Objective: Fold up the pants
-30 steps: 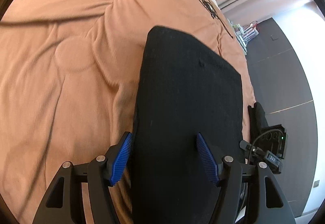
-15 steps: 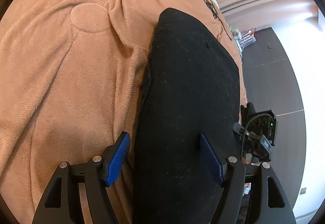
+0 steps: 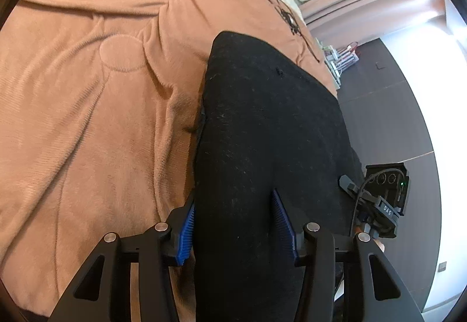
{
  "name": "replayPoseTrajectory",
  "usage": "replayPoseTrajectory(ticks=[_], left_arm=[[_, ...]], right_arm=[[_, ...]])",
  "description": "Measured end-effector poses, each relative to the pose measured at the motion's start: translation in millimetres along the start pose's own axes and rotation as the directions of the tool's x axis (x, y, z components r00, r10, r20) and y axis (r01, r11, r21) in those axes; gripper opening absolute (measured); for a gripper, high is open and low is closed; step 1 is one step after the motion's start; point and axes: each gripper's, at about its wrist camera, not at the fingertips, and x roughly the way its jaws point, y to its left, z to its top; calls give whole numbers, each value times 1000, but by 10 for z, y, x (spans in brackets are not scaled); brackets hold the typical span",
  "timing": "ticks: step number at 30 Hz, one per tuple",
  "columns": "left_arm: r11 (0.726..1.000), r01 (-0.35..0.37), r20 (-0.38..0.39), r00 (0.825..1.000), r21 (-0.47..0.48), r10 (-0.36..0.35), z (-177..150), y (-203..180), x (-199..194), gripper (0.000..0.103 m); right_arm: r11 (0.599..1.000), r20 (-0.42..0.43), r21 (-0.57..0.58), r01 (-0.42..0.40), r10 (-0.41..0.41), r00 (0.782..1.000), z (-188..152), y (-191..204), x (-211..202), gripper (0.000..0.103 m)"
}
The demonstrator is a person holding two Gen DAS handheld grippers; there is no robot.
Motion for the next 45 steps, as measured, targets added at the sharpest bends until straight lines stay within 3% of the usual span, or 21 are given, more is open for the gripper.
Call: replayPoseTrajectory(ticks=[11,23,29,45], left_arm=[[998,-1,82,997,55,-4,-99,-157,-585,51],[996,-48,182,983,75,33,-103,-439,-1588,51],[996,-41,232,972,82,20,-75,-296,-2054,51],[995,-42,338,941,95,7,105,433,-3075,50]], right_arm=[[997,46,-66,-47,50,998,-72,210,48,25],[983,50,-150,-103,111,993,-153,694,150,25],[974,51,-192,-118,130,990,-133,932,327,25],[947,-23,-272,-170,170,985,-148,1623,1297,25]])
